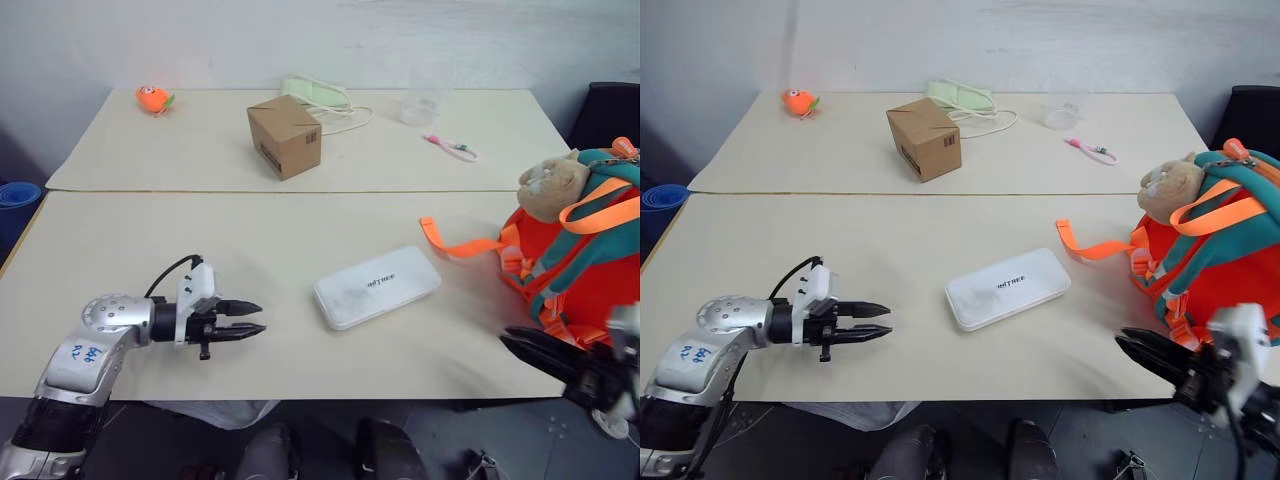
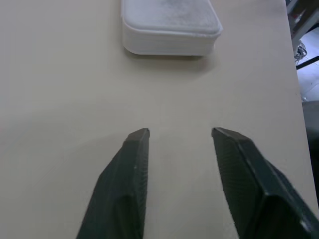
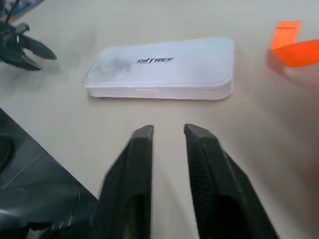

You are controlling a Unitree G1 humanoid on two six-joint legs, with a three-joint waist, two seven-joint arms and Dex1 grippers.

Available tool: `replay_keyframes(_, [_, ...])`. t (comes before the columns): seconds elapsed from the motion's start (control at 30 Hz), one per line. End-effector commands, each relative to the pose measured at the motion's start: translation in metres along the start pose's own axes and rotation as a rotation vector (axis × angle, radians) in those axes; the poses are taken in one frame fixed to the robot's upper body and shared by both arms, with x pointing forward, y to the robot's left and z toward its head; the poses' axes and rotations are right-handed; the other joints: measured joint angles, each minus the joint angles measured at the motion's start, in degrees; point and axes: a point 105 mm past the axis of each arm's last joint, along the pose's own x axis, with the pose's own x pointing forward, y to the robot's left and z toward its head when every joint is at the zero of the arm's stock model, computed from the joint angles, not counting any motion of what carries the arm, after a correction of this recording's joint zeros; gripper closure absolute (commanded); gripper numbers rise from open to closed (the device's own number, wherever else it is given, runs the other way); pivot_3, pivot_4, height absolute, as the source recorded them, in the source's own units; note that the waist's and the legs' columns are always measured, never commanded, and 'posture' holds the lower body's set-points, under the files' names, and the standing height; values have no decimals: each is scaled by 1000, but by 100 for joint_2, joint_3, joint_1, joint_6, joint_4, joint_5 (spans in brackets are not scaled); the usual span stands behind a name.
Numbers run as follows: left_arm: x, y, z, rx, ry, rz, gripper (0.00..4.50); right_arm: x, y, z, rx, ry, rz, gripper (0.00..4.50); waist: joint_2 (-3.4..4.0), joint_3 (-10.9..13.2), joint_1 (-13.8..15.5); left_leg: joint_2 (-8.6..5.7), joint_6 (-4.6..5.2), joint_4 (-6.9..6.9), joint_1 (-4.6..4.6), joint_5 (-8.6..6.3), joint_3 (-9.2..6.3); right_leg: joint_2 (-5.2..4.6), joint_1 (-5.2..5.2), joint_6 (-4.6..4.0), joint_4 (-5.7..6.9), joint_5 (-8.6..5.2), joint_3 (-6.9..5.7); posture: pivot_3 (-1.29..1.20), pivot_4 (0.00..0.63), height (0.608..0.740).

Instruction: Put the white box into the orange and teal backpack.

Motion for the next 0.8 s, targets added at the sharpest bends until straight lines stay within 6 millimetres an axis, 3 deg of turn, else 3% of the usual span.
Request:
replay_keyframes(0.03, [20,-4,14,78,-32,-54,3699,30,-18,-3,-61,43,-25,4500,-1,-1,18,-3,15,4,0,9,1,-1,1,3,3,1,-1,0,150,740])
replay_keyframes(0.13, [33,-5,17,87,-45,-83,4476,55,-34,-2,-117,62,-57,4500,-2,0,20,-12,34,12,0,19,12,0,1,15,9,8,-13,0,150,740])
replay_keyframes(0.23, [46,0,12,85,-4,-76,4476,86,-59,0,-148,55,-154,4500,-9,1,16,-11,36,21,1,22,16,7,0,18,19,10,-35,0,150,740])
replay_keyframes(0.47, [62,9,16,81,-5,-86,4476,129,-89,2,-176,29,-283,4500,-10,2,-19,-14,45,55,-13,29,23,25,-7,21,63,11,-51,0,150,740])
replay_keyframes(0.7, [72,40,26,50,-54,25,4476,127,-55,-10,-168,34,-134,4500,-10,2,24,-15,68,92,-26,17,19,14,2,28,74,15,-92,0,150,740])
replay_keyframes(0.8, [72,49,28,24,-66,57,4476,121,-51,-9,-163,29,-147,4500,-10,2,14,-16,70,97,-25,16,19,11,7,35,73,19,-98,0,150,740])
